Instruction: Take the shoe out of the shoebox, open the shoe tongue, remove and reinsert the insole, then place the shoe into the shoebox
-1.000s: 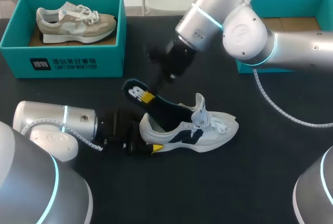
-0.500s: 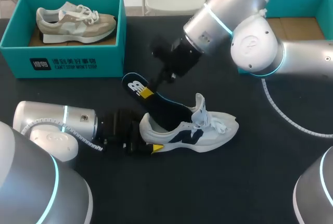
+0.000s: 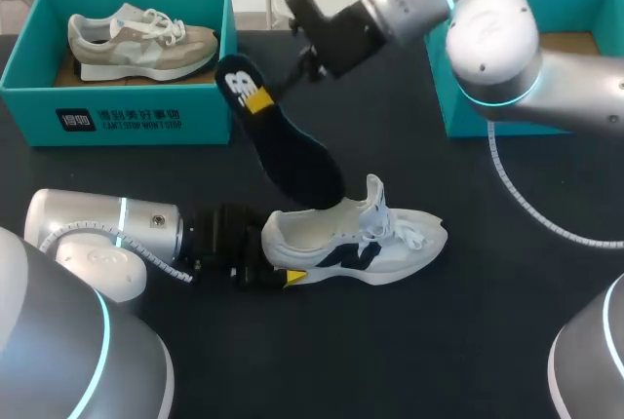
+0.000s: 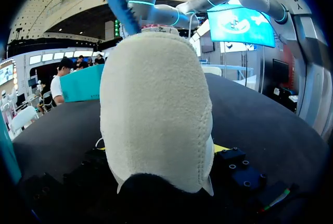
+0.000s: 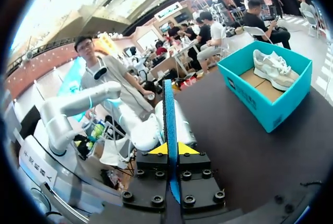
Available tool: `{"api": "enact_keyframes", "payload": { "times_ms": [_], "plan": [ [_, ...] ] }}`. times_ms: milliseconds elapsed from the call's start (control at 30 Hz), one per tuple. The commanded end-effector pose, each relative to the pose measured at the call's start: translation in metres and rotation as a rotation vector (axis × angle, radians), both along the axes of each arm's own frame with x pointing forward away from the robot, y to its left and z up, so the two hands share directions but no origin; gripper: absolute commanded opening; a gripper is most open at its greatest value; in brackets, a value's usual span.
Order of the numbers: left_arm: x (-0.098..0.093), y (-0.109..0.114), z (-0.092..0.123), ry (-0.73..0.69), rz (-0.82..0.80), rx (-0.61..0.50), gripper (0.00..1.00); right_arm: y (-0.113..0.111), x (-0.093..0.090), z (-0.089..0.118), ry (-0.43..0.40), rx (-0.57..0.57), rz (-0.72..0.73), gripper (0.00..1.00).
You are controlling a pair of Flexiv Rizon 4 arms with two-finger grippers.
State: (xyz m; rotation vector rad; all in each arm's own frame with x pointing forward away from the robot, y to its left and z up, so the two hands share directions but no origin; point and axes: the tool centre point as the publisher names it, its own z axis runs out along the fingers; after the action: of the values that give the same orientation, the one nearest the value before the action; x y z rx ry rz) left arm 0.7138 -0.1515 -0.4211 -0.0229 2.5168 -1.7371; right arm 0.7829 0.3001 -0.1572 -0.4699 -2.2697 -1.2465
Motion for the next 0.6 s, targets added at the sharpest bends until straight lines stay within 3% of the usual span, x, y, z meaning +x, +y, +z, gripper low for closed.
{"api": "enact_keyframes", "payload": {
  "times_ms": [33,533,600],
  "plan": [
    [0.001,-0.002,-0.004,0.000,0.001,0.003,0.00,-0.015,-0.009,0.016,0.090,0.063,-0.022,0.00],
    [0.001,-0.002,-0.004,0.000,0.001,0.003,0.00,-0.016,-0.010,0.020,0.097,0.057,-0.026,0.00],
    [0.001,-0.002,-0.004,0.000,0.001,0.003,0.00,-0.017,-0.003,0.027,0.139,0.055,-0.042,0.00]
  ]
}}
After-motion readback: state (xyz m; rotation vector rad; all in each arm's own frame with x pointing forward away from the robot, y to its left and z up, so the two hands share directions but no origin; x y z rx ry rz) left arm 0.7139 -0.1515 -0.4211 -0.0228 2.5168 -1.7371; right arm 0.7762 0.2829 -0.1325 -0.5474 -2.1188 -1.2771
